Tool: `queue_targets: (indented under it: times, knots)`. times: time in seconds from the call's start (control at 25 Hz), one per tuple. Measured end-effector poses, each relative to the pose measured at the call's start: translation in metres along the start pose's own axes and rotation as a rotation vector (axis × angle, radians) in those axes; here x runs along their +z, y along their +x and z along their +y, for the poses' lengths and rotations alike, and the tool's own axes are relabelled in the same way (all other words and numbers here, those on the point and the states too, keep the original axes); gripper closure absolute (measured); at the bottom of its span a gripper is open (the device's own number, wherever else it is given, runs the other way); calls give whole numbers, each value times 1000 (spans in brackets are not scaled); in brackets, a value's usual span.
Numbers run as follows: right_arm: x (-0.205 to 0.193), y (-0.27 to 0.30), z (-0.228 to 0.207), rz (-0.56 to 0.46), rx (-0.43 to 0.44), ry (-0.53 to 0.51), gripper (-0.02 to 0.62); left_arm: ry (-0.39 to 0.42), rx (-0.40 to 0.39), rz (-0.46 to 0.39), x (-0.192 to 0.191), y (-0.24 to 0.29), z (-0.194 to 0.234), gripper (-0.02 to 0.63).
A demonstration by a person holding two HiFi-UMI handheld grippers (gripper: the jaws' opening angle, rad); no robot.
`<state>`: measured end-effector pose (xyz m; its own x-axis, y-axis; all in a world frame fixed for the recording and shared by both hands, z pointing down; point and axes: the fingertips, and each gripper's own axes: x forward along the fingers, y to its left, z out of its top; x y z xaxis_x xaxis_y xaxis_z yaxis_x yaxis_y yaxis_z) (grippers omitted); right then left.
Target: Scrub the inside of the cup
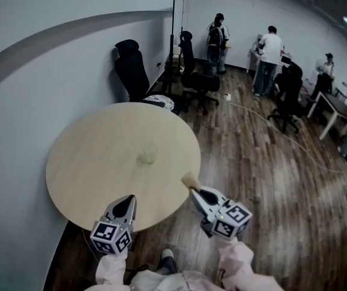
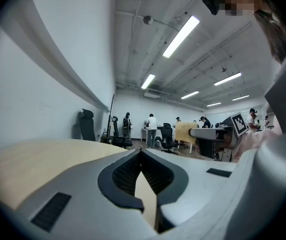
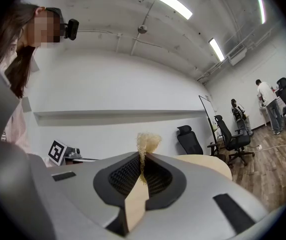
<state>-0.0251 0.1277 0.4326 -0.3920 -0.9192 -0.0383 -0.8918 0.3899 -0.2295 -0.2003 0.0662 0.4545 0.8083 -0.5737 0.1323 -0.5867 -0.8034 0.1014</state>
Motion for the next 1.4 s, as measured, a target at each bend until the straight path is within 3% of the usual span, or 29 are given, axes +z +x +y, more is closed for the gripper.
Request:
queue_targets:
  times: [0.64, 1.4]
  knots:
    - [6, 73, -67, 49, 42, 1, 568, -28, -1, 20, 0, 87, 39, 609]
    - [-8, 133, -111, 94, 116, 35, 568, -38, 39, 74, -12, 144, 70, 609]
